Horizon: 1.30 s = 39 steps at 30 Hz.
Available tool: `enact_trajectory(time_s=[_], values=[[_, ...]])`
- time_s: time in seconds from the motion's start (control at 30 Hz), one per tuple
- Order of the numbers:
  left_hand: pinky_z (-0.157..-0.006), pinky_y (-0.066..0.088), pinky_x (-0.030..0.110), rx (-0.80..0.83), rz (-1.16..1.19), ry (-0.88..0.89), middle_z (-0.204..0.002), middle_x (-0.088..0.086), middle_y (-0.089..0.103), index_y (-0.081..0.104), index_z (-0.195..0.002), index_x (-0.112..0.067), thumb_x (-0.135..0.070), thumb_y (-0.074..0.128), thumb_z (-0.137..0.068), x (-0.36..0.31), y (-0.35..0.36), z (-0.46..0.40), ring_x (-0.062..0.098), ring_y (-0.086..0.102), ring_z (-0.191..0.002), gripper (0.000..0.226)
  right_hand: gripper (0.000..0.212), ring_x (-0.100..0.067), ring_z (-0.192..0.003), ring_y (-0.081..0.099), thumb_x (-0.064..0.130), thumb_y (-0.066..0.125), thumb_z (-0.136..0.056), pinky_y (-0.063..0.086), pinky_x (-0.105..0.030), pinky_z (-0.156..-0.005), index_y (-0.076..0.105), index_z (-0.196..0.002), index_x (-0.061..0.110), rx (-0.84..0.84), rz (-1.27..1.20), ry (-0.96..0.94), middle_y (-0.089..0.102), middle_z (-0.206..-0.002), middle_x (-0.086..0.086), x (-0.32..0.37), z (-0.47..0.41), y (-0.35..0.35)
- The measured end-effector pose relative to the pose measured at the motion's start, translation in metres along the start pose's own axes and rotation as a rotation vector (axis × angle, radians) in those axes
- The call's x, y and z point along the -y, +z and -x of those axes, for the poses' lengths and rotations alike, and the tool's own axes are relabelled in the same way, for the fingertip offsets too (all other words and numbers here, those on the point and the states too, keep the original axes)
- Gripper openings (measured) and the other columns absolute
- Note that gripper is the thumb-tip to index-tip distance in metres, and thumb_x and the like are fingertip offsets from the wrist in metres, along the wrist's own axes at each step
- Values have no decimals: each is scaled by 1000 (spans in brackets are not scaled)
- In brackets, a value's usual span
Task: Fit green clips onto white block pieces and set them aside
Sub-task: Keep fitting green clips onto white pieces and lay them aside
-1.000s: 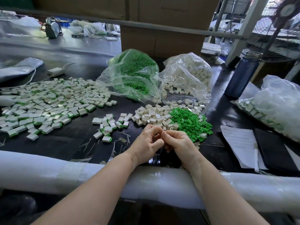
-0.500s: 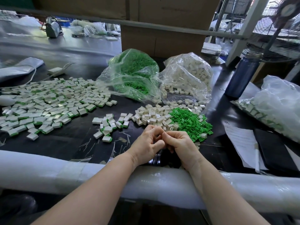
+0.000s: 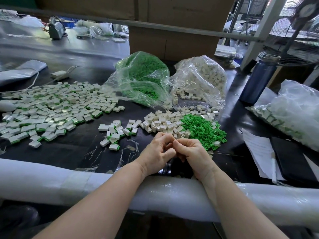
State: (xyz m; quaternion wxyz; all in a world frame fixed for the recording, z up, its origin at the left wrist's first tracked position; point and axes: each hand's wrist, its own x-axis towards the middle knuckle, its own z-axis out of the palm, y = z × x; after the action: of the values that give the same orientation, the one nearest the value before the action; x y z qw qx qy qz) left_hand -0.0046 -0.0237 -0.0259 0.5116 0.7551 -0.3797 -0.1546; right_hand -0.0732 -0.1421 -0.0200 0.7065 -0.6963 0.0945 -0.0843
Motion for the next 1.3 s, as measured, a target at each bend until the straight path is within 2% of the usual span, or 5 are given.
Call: enact_trajectory(time_s=[0.2,0.47,0.7,1.03,1.3], values=[[-74,45,14,-47,55,-4,-95,-3,41,56,-85,-21,0,53,-86,1,-1,0,11,49,-79,21,24,-5,-47,45,14,53,-92,36,-15,-46,71,-78,8,-19,17,-26,54,-54,-1,0,0,3],[-77,47,16,-192,103,-23,-90,0,59,61,-90,-17,-9,60,-88,5,-2,-2,8,56,-79,9,14,-6,-60,65,7,54,-92,49,-18,-49,66,-98,2,-186,75,-93,67,-76,-3,-3,-3,0],[-83,48,20,-170,48,-55,-90,1,67,67,-95,-14,-12,65,-85,8,-1,-3,12,62,-86,10,13,-10,-63,57,-1,66,-82,49,-22,-49,66,-76,11,-257,247,-189,63,-73,0,-2,-3,0],[-83,49,18,-228,-73,-50,-89,-3,65,66,-103,-16,-13,64,-86,2,-1,0,10,61,-84,17,4,-24,-79,61,6,64,-85,51,-35,-77,65,-82,6,-307,424,-190,66,-81,-8,-3,-4,0],[-84,48,24,-629,-259,-157,-102,4,54,67,-108,-15,-4,53,-91,6,-10,-1,20,57,-89,25,4,-24,-89,57,8,63,-85,46,-36,-83,64,-84,12,-750,545,-158,63,-93,-9,-6,-6,-12]])
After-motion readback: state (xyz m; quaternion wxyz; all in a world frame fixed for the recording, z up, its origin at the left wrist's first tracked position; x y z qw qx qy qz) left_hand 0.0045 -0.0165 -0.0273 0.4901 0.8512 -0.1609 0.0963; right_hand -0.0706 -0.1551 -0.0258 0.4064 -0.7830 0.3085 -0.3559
